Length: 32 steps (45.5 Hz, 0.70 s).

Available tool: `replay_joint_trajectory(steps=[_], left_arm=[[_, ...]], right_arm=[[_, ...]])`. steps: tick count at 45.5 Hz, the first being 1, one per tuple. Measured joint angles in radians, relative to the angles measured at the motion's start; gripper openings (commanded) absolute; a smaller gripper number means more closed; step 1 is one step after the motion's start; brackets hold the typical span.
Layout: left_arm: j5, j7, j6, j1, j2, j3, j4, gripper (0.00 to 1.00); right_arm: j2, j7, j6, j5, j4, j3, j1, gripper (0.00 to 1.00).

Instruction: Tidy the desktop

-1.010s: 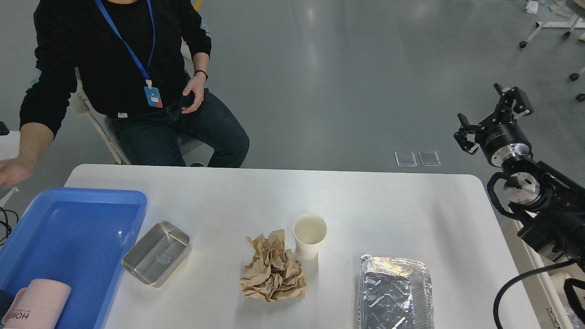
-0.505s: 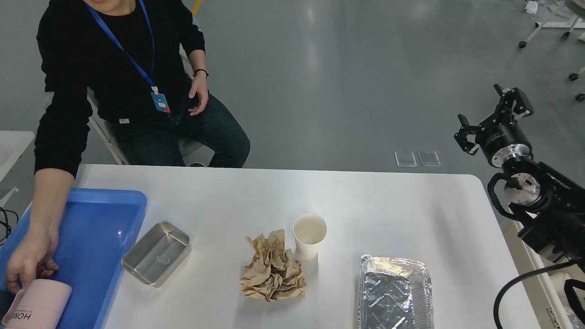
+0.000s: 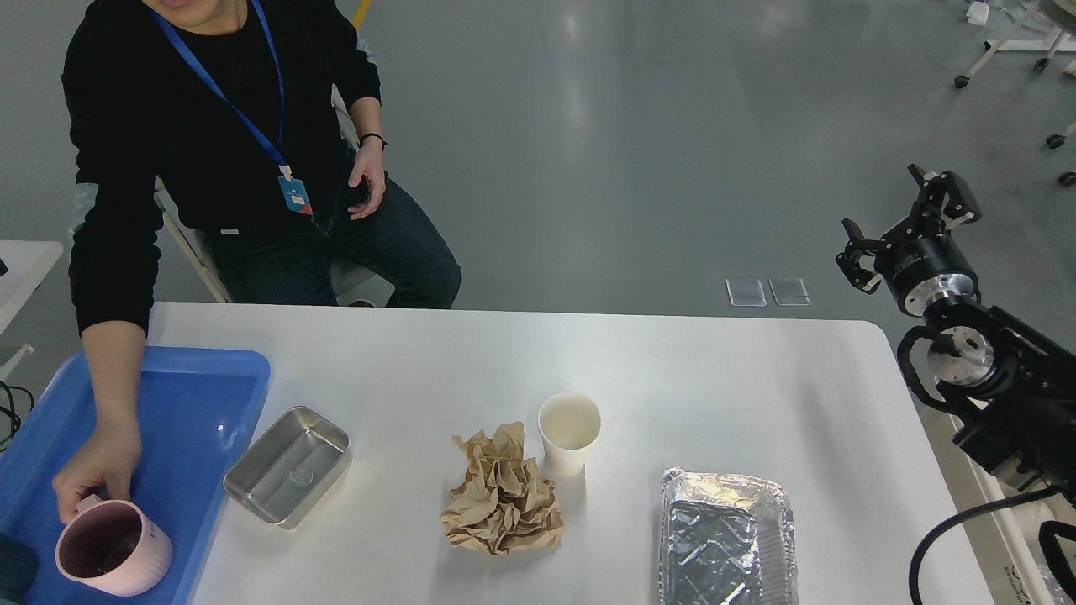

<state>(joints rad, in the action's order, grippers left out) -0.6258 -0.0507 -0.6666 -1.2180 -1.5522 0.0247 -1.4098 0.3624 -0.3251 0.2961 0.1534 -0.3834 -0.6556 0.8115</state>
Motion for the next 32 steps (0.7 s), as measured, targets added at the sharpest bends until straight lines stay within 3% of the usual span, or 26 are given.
replay_joint_trajectory(steps=[15, 32], left_arm=[[-0.003, -0.002, 0.011, 0.061, 0.132, 0.000, 0.000, 0.92], [-0.042, -0.079, 0.193, 0.163, 0.313, 0.000, 0.008, 0.92]], right_arm=[[0.001, 0.000, 0.001, 0.000, 0.002, 0.001, -0.009, 1.00], [0.006, 0.000, 0.005, 0.000, 0.005, 0.000, -0.023, 1.00]])
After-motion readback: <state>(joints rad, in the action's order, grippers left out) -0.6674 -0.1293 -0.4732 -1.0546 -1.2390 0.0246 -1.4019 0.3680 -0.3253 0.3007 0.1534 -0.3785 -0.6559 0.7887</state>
